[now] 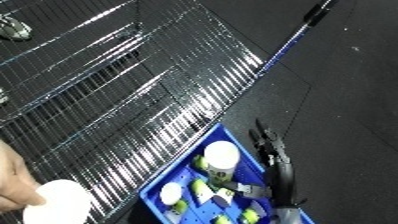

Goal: Pick up the object and place it into the box

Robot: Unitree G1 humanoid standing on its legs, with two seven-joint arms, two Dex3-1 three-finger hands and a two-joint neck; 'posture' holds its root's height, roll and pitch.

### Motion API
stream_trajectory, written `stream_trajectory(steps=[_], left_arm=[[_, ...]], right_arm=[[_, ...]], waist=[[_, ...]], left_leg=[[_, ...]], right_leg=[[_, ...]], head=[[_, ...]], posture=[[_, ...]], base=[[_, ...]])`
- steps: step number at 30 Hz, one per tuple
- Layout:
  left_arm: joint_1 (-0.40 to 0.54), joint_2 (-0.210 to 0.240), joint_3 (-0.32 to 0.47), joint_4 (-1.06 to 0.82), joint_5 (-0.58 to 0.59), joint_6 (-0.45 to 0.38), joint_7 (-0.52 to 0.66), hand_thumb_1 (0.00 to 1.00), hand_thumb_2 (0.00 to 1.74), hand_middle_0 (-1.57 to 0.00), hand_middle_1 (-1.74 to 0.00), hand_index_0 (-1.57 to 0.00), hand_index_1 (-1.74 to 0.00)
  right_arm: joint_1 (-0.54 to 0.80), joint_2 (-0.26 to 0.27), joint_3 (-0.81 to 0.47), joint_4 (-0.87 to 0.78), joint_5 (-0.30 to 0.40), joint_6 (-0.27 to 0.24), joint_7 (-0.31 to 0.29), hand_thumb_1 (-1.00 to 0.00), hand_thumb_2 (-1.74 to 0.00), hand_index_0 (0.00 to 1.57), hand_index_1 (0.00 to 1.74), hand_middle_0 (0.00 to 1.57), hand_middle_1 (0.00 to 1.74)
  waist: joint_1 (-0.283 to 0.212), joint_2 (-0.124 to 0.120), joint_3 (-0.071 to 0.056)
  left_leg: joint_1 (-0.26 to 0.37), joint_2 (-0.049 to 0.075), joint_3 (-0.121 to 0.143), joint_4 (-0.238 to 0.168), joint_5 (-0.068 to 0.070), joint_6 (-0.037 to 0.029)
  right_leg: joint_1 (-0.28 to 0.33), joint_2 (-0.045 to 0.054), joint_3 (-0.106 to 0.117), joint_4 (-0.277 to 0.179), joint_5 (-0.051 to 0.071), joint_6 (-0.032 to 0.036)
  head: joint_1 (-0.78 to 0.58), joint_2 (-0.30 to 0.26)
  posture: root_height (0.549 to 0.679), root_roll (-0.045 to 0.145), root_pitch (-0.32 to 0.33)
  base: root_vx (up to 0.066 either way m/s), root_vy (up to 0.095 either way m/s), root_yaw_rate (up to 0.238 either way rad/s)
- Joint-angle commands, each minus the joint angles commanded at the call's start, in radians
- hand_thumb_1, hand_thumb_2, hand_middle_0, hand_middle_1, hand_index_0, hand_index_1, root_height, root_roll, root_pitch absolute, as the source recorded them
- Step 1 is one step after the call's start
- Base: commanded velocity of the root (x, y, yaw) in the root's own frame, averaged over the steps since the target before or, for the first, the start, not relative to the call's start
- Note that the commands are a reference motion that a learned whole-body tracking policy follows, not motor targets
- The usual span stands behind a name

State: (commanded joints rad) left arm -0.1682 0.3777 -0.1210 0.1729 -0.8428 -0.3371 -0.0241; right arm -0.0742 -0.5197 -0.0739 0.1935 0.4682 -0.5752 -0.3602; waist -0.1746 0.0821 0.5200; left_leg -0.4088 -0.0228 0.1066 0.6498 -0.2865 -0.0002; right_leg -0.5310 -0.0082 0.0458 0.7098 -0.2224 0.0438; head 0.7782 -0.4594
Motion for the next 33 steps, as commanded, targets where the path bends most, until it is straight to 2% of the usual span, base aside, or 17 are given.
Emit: stream_trajectory(steps=[5, 11, 18, 25, 29, 33], left_arm=[[-0.012, -0.003, -0.007, 0.0, 0.004, -0.003, 0.017, 1.0, 1.74, -1.57, -1.74, -1.57, -1.74], [-0.01, -0.001, -0.004, -0.001, 0.008, -0.009, 0.01, 1.0, 1.74, -1.57, -1.74, -1.57, -1.74], [-0.015, 0.003, -0.003, -0.006, 0.022, 0.006, -0.001, 1.0, 1.74, -1.57, -1.74, -1.57, -1.74], [-0.016, 0.014, 0.006, -0.005, 0.029, 0.028, -0.018, 1.0, 1.74, -1.57, -1.74, -1.57, -1.74], [-0.027, 0.02, 0.005, -0.003, 0.041, 0.05, -0.027, 1.0, 1.74, -1.57, -1.74, -1.57, -1.74], [-0.038, 0.025, 0.002, 0.0, 0.051, 0.071, -0.032, 1.0, 1.74, -1.57, -1.74, -1.57, -1.74]], right_arm=[[-0.016, 0.007, 0.011, 0.0, -0.001, 0.011, -0.017, 0.0, 0.0, 0.0, 0.0, 0.0, 0.0], [-0.012, 0.023, 0.025, -0.022, -0.008, 0.027, 0.016, 0.0, 0.0, 0.0, 0.0, 0.0, 0.0], [-0.02, 0.033, 0.063, -0.07, -0.07, 0.065, 0.06, 0.0, 0.0, 0.0, 0.0, 0.0, 0.0], [-0.032, 0.048, 0.115, -0.111, -0.07, 0.106, 0.171, 0.0, 0.0, 0.0, 0.0, 0.0, 0.0], [-0.054, 0.055, 0.149, -0.12, -0.101, 0.119, 0.19, 0.0, 0.0, 0.0, 0.0, 0.0, 0.0], [-0.087, 0.059, 0.187, -0.133, -0.144, 0.147, 0.194, 0.0, 0.0, 0.0, 0.0, 0.0, 0.0]], waist=[[0.006, -0.001, 0.0], [0.017, -0.011, 0.0], [0.037, -0.029, 0.0], [0.065, -0.048, 0.0], [0.086, -0.06, -0.001], [0.108, -0.067, -0.006]], left_leg=[[-0.009, 0.002, -0.005, -0.028, 0.019, -0.0022], [-0.021, 0.002, -0.017, -0.038, 0.031, -0.0029], [-0.03, 0.002, -0.033, -0.022, 0.027, -0.0028], [-0.036, 0.002, -0.053, 0.002, 0.021, -0.0035], [-0.04, -0.003, -0.066, 0.013, 0.019, -0.0022], [-0.05, -0.008, -0.078, 0.03, 0.015, 0.0006]], right_leg=[[-0.01, 0.0012, -0.003, -0.023, 0.012, 0.0029], [-0.009, 0.0022, -0.013, -0.031, 0.012, 0.0013], [0.001, -0.001, -0.027, -0.018, 0.004, -0.0008], [0.016, -0.0067, -0.043, 0.001, -0.007, -0.0027], [0.027, -0.0094, -0.053, -0.001, -0.008, -0.0014], [0.028, -0.0094, -0.063, 0.011, -0.016, -0.0016]], head=[[-0.027, 0.016], [-0.069, 0.013], [-0.136, -0.032], [-0.25, -0.118], [-0.316, -0.147], [-0.357, -0.162]], posture=[[0.647, 0.093, 0.096], [0.649, 0.091, 0.104], [0.648, 0.087, 0.097], [0.647, 0.082, 0.08], [0.647, 0.077, 0.071], [0.645, 0.071, 0.066]], base=[[-0.04, -0.007, 0.047], [-0.026, -0.019, 0.063], [0.003, -0.046, 0.088], [0.028, -0.053, 0.088], [0.035, -0.074, 0.125], [0.03, -0.059, 0.122]])
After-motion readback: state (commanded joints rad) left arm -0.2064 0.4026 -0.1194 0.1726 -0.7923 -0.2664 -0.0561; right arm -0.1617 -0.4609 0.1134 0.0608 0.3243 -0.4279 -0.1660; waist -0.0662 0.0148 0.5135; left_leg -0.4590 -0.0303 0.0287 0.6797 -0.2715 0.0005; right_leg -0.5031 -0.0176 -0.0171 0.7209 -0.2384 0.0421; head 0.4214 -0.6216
